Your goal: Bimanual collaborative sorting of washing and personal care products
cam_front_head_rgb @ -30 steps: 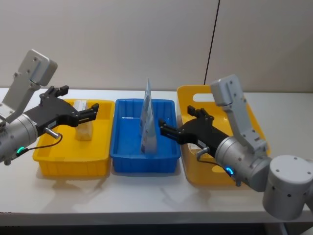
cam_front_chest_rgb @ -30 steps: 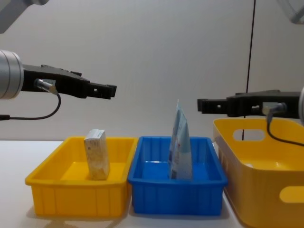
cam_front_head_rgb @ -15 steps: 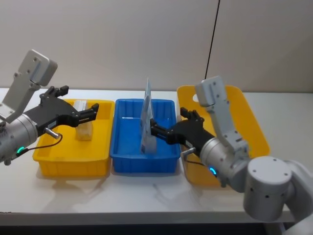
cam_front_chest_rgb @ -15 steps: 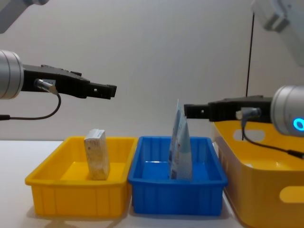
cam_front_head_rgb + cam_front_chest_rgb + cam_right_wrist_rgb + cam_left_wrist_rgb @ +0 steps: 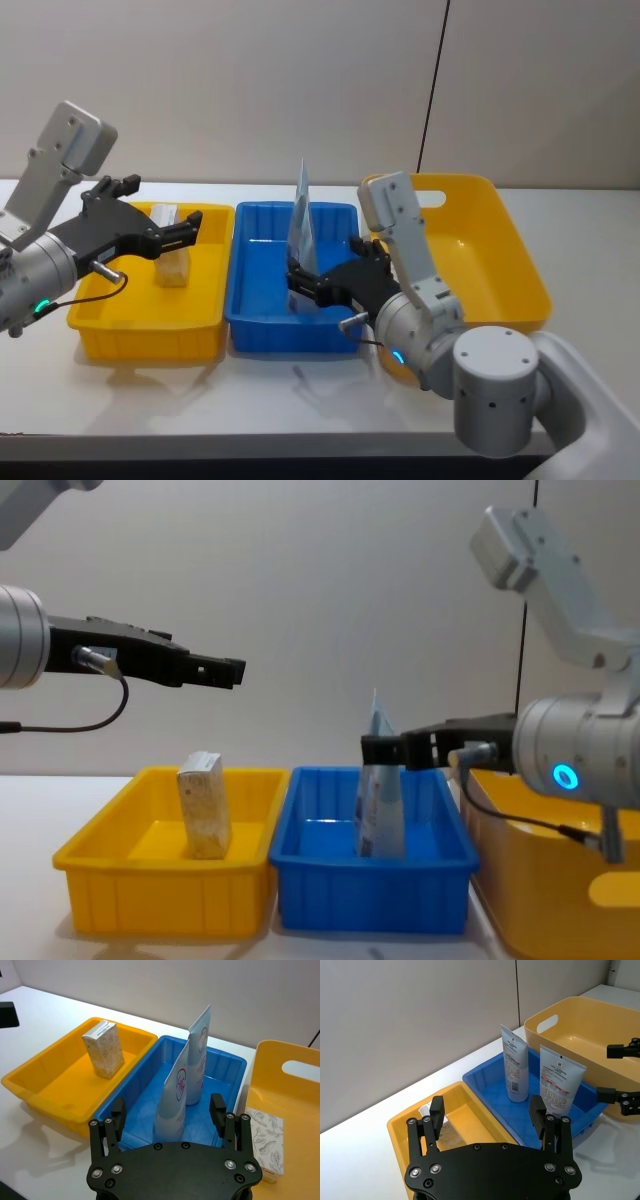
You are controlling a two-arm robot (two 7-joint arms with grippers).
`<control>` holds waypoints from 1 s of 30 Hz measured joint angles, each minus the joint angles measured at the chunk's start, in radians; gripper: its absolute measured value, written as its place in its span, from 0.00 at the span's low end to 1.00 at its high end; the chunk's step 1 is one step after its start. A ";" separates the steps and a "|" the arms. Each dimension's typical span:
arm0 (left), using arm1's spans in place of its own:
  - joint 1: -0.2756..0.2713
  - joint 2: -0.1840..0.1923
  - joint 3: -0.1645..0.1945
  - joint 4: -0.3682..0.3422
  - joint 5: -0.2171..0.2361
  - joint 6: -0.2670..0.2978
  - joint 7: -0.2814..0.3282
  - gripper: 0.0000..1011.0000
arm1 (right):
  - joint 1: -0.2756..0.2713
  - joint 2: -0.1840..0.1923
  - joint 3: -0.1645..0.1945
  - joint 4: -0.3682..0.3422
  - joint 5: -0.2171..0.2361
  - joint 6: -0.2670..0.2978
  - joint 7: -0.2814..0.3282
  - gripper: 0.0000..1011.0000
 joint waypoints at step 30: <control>0.000 0.000 0.000 0.000 0.000 0.000 0.000 0.99 | 0.102 -0.099 -0.029 0.200 -0.079 -0.044 -0.037 0.99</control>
